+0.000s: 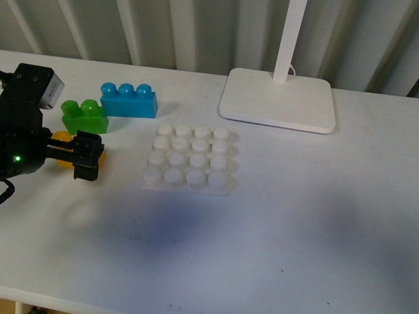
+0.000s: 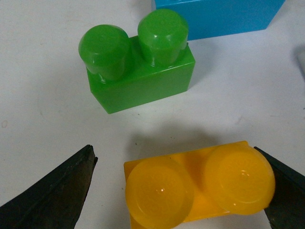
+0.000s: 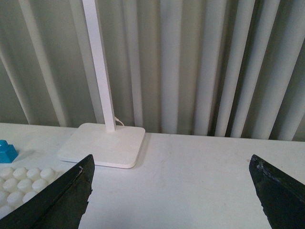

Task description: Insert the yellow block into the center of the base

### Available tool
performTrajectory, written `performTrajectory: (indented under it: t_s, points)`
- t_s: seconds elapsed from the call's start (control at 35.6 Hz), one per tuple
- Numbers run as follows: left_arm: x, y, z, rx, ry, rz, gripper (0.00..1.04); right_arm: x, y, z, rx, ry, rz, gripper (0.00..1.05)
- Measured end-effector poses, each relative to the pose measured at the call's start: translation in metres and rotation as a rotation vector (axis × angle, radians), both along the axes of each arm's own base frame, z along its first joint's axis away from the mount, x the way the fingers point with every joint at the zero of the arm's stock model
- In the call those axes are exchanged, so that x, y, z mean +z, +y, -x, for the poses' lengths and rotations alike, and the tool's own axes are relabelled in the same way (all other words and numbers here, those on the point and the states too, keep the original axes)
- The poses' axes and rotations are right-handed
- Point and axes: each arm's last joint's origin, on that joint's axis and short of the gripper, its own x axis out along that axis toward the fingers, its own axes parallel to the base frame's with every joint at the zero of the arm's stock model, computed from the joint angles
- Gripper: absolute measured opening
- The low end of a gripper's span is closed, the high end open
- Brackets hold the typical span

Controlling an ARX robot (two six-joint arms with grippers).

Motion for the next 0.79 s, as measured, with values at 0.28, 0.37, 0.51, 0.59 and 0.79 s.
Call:
performTrajectory:
  t_s: [0.28,0.37,0.51,0.59,0.79]
  points:
    - [0.0000,-0.0002,-0.0002,0.005,0.001,0.001,0.98,0.0000,0.0000,0.0000,0.000,0.000,0.000,0.95]
    - [0.0002,-0.0002,-0.0004,0.009,0.000,0.002,0.98,0.0000,0.0000,0.0000,0.000,0.000,0.000,0.95]
    - [0.0001,-0.0008,-0.0004,0.014,0.001,0.009,0.82,0.0000,0.0000,0.0000,0.000,0.000,0.000,0.95]
    - [0.0001,-0.0016,-0.0003,0.014,0.002,0.013,0.73,0.0000,0.0000,0.0000,0.000,0.000,0.000,0.95]
    - [0.0013,-0.0038,-0.0004,0.016,0.003,0.027,0.66,0.0000,0.0000,0.0000,0.000,0.000,0.000,0.95]
